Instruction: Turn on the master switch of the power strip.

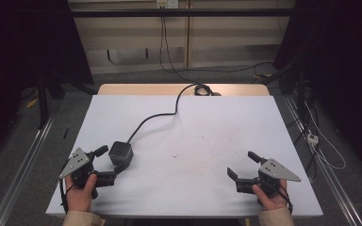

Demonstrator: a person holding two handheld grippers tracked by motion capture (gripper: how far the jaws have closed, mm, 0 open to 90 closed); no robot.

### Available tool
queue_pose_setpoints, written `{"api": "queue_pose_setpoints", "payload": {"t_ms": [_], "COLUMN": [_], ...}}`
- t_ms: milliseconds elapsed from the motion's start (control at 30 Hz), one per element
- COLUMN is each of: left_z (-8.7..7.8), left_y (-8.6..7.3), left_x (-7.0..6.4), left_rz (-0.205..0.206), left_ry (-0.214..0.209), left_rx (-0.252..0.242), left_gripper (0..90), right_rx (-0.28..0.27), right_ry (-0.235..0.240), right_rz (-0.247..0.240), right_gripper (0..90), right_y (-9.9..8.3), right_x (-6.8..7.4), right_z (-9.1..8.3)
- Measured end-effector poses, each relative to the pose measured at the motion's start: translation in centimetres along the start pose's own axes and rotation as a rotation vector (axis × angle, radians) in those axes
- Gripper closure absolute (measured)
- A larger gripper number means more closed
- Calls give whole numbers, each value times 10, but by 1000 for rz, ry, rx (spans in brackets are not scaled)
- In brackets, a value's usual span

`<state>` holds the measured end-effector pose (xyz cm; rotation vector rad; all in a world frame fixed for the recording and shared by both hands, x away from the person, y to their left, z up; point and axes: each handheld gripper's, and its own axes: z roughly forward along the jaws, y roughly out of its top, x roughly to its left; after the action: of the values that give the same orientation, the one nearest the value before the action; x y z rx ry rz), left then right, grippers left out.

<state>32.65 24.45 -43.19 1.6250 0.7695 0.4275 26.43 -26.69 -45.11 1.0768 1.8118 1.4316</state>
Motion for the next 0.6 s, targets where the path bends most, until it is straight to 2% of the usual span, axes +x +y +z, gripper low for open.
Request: {"api": "queue_pose_setpoints", "payload": {"t_ms": [333, 600], "left_z": [1, 3], "left_y": [1, 2], "left_x": [0, 2], "left_rz": [4, 8], "left_ry": [10, 16], "left_rx": [-3, 18], "left_gripper": [40, 45], "right_rx": [1, 0], "right_ry": [1, -1], "right_rz": [-6, -8], "right_gripper": [32, 32], "right_y": [0, 0], "right_x": [0, 0], "right_z": [0, 0]}}
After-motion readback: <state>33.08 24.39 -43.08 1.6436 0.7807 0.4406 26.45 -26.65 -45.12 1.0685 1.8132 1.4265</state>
